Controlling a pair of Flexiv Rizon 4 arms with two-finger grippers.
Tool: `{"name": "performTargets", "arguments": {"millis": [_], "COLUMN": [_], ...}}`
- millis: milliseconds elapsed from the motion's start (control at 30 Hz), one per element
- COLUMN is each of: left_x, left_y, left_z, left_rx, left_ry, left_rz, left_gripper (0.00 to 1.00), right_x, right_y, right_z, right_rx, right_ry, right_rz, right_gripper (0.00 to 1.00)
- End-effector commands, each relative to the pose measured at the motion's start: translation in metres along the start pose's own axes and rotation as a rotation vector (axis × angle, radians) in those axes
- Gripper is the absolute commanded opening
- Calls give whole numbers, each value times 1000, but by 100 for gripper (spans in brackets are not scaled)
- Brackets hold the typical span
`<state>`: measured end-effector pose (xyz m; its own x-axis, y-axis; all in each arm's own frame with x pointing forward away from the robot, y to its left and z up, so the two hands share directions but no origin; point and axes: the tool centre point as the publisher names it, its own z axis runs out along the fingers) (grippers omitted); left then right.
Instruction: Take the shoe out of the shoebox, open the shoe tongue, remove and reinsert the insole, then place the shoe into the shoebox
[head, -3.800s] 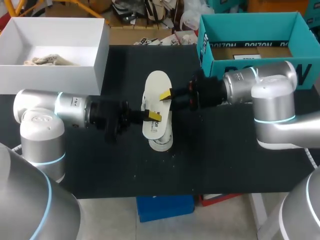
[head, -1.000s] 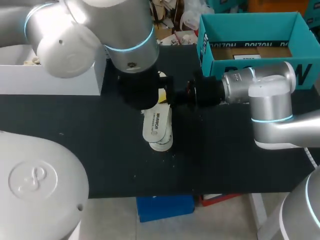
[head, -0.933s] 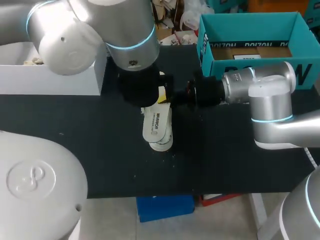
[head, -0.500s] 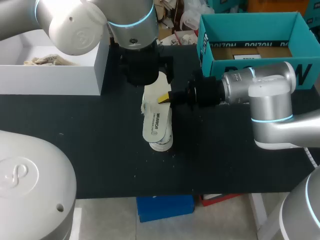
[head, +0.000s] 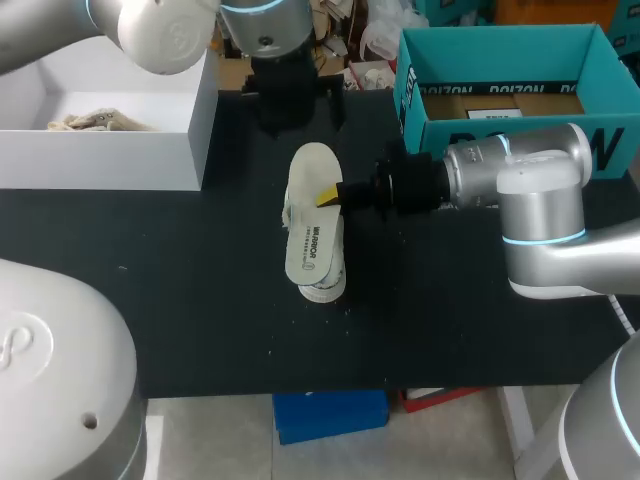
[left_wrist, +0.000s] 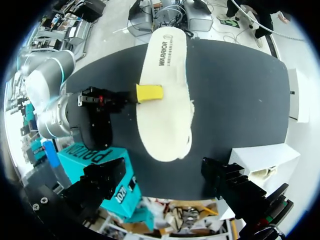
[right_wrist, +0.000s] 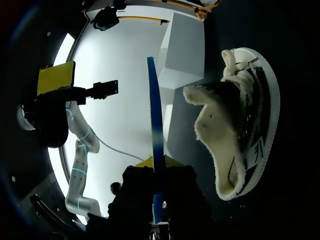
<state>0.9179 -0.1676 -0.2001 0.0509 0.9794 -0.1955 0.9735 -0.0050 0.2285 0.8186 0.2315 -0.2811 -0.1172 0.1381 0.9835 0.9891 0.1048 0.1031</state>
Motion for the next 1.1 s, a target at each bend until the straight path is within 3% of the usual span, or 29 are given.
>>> {"name": "performTargets", "arguments": {"millis": [33,267,833,967,1100], "left_x": [-8,-10,-4,1,12], "left_y": [9,-8,-117,-134,-148], "left_z": [10,4,-34,-34,-32], "left_rx": [17,12,-13,2,55], "left_ry": [3,0,-53,-147,-350], "left_rz": [3,-1,-38,-29,-29], "left_gripper": [100,100,100,100,100], "right_x": [0,0,0,0,0], "right_y": [0,0,0,0,0], "right_z": [1,1,1,1,1], "right_rx": [-2,-2,-2,-2,-2], "right_ry": [-2,-2,-2,-2,-2], "right_rz": [1,1,1,1,1], "right_gripper": [0,0,0,0,0]}}
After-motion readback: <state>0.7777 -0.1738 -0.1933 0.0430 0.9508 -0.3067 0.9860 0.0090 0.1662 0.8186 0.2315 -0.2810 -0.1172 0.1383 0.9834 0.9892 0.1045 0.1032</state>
